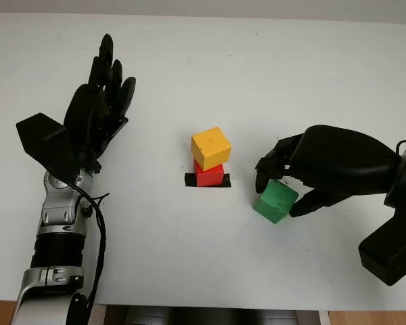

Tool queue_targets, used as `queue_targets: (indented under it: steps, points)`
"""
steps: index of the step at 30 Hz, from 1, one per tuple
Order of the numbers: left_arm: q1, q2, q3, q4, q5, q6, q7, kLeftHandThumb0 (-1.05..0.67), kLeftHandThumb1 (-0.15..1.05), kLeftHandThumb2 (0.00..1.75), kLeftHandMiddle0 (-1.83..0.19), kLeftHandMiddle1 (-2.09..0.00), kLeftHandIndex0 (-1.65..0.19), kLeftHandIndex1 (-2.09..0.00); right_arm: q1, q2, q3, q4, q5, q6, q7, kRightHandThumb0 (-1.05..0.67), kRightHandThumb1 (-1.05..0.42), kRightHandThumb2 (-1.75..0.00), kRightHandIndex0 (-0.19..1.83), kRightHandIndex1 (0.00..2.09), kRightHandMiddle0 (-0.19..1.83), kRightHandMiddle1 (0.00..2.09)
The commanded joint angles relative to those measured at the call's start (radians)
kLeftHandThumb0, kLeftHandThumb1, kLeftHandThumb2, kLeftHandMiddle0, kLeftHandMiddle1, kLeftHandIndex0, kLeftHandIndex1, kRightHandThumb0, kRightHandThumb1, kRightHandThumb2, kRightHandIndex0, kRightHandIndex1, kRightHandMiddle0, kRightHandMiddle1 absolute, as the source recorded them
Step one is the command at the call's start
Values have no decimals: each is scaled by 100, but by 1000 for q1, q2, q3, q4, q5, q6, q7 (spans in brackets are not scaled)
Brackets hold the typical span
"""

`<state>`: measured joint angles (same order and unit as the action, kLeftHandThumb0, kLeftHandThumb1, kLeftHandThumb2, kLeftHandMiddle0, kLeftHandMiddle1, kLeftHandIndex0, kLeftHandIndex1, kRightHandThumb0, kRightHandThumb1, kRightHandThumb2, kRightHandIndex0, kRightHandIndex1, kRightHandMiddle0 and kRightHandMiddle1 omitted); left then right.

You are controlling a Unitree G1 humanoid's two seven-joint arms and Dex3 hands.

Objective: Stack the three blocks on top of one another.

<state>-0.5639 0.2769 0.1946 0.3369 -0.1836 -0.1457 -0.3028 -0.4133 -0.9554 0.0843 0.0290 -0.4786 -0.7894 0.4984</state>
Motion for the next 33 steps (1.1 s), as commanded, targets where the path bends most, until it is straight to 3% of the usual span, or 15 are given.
queue_targets:
  steps: [1,8,21,33]
  points:
    - [-3,10,-1,-14,0,1,0,-76,105,37,19,-5,18,-5,-1,8,10,10,-9,-9,-9,-43,-87,-5,42,73,59,125]
    - [1,8,-3,-18,2,1,2,-77,105,37,19,-4,18,-4,13,7,6,-5,39,63,29,-42,-88,-6,38,76,56,125]
    - [9,10,3,-15,-2,-11,-2,-76,105,37,18,-5,17,-5,-38,57,-78,-68,265,538,147,-37,-92,-5,32,67,46,135]
    - [5,17,3,-10,-1,-8,-12,-77,105,38,18,-5,17,-5,-74,70,-93,-33,284,572,143,-42,-94,-5,24,69,42,146]
